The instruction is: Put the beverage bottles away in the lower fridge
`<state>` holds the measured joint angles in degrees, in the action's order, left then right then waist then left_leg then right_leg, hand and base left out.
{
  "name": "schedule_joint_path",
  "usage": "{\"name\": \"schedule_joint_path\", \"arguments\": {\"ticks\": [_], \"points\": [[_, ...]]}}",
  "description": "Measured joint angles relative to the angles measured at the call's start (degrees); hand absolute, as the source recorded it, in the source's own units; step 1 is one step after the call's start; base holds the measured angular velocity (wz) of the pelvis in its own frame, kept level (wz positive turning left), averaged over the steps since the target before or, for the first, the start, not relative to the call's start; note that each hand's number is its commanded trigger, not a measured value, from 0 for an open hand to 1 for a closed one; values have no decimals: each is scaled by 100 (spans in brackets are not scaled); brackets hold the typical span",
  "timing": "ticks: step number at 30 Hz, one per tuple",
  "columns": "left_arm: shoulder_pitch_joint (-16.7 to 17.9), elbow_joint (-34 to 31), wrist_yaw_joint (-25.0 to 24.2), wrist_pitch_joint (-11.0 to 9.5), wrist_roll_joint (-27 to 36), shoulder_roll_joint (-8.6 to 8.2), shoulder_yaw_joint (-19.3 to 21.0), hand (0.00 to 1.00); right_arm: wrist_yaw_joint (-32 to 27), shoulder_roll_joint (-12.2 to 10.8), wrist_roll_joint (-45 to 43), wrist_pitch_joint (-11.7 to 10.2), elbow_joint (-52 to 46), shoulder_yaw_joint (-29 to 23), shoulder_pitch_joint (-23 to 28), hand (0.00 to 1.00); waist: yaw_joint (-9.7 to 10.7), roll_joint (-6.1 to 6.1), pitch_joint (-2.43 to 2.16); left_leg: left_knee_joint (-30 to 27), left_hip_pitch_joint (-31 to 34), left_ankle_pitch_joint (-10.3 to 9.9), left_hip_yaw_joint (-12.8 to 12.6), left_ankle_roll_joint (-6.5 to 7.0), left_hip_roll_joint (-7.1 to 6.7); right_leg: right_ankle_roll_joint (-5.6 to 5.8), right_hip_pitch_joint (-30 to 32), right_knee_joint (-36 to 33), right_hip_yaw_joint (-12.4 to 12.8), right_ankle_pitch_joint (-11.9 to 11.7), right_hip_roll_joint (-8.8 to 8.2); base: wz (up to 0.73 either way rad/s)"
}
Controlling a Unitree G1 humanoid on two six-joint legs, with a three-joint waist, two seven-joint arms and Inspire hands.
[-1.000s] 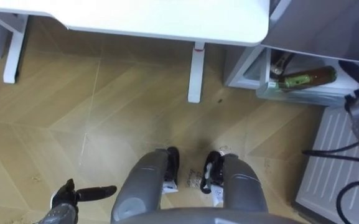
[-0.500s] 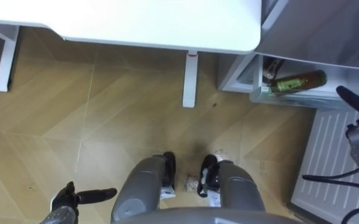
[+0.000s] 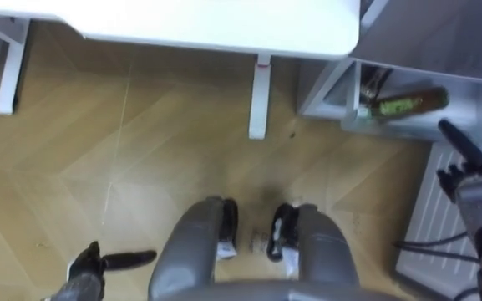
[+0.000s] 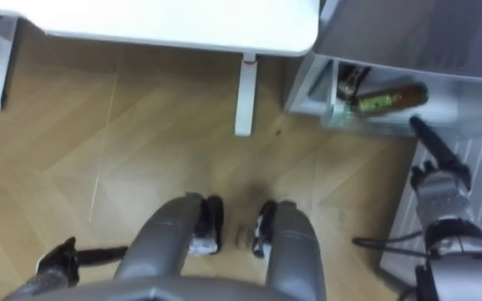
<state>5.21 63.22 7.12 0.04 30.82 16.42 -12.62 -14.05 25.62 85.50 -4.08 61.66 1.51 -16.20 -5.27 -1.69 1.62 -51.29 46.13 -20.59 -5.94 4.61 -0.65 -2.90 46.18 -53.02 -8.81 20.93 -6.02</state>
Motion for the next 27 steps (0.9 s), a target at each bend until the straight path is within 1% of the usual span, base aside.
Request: {"name": "schedule_joint_path", "arguments": {"ticks": [1,2,3,5,6,7,8,9,10,11,13,14,15,18,20,23,26,27], "points": [[0,-29,3,16,-1,0,1,0,31,-1,109,1,27,-19,-84,0,-1,1,2,-288,243,-86,13,-1,4,-14,225,-279,8,88,-8,6],[1,-43,4,23,-1,2,8,0,61,-2,163,1,27,-40,-114,0,-9,-1,3,-429,355,-138,13,-15,4,-22,335,-407,7,136,-18,7],[2,-71,12,40,-14,9,10,0,130,0,280,1,29,-57,-168,0,-13,-11,9,-682,567,-216,14,-20,-4,-45,544,-687,4,233,-67,12],[-5,-147,21,109,-44,10,-5,0,232,2,447,2,53,-55,-356,0,-11,-18,13,-1139,979,-345,-5,-13,0,-41,975,-1186,41,411,-148,10],[-9,-156,21,120,-45,11,-5,0,249,2,452,7,53,-51,-417,0,-16,-18,14,-1236,1079,-366,-11,-9,-8,-29,1082,-1303,48,455,-173,6],[-20,-162,22,128,-13,16,-6,0,290,1,467,21,52,-50,-527,0,-7,-17,13,-1441,1265,-411,-17,1,-9,-65,1272,-1522,64,533,-198,6],[-23,-162,22,130,-7,19,-8,0,315,1,468,32,54,-50,-580,0,-7,-18,13,-1536,1350,-434,-20,-4,-2,-77,1354,-1610,68,556,-203,5],[-21,-154,24,136,-4,23,-19,0,371,0,493,45,64,-47,-681,0,-40,-18,15,-1726,1500,-477,-18,-10,-4,-96,1503,-1801,73,605,-222,6],[-36,-155,30,148,-7,30,-57,0,444,6,584,38,73,-48,-769,0,-29,-26,25,-1903,1643,-521,-20,-5,-9,-116,1649,-2004,77,674,-277,9],[-60,-161,49,172,-8,30,-66,0,510,11,701,41,83,-53,-881,0,-21,-29,28,-2097,1813,-568,-17,-5,1,-141,1809,-2197,77,730,-290,9],[-99,-160,95,234,-9,30,-96,0,590,11,777,43,122,-53,-1095,0,-51,-21,30,-2366,2056,-628,-4,-15,29,-178,2036,-2430,70,779,-317,2],[-103,-161,107,251,-9,40,-164,0,602,11,815,45,179,-54,-1155,0,-19,-31,36,-2483,2146,-643,4,-14,8,-197,2117,-2574,48,829,-389,13],[-104,-160,107,257,-10,44,-209,0,633,11,818,45,207,-54,-1157,0,11,-31,40,-2530,2178,-647,11,-8,-12,-189,2140,-2632,47,857,-410,16],[-104,-287,106,270,-53,50,-308,0,799,33,828,44,229,-54,-1205,0,20,-50,68,-2711,2349,-692,-9,25,-2,-200,2325,-2816,79,877,-427,1],[-103,-422,108,255,-46,77,-312,0,891,49,878,43,234,-54,-1208,0,18,-53,69,-2760,2432,-692,-14,26,-4,-200,2406,-2868,87,877,-434,0],[-102,-608,106,216,0,155,-313,0,1012,65,981,42,220,-53,-1211,0,7,-54,70,-2773,2533,-692,-16,25,2,-201,2511,-2883,87,877,-437,-2],[-75,-775,110,215,5,292,-310,0,1051,110,1006,68,53,-44,-1240,0,-2,-54,70,-2773,2696,-689,-50,21,53,-201,2712,-2870,87,875,-440,-15],[-64,-794,109,212,12,308,-310,0,1053,121,1012,89,9,-41,-1240,0,-7,-54,70,-2773,2709,-689,-63,21,64,-201,2736,-2871,89,875,-446,-24]]}}
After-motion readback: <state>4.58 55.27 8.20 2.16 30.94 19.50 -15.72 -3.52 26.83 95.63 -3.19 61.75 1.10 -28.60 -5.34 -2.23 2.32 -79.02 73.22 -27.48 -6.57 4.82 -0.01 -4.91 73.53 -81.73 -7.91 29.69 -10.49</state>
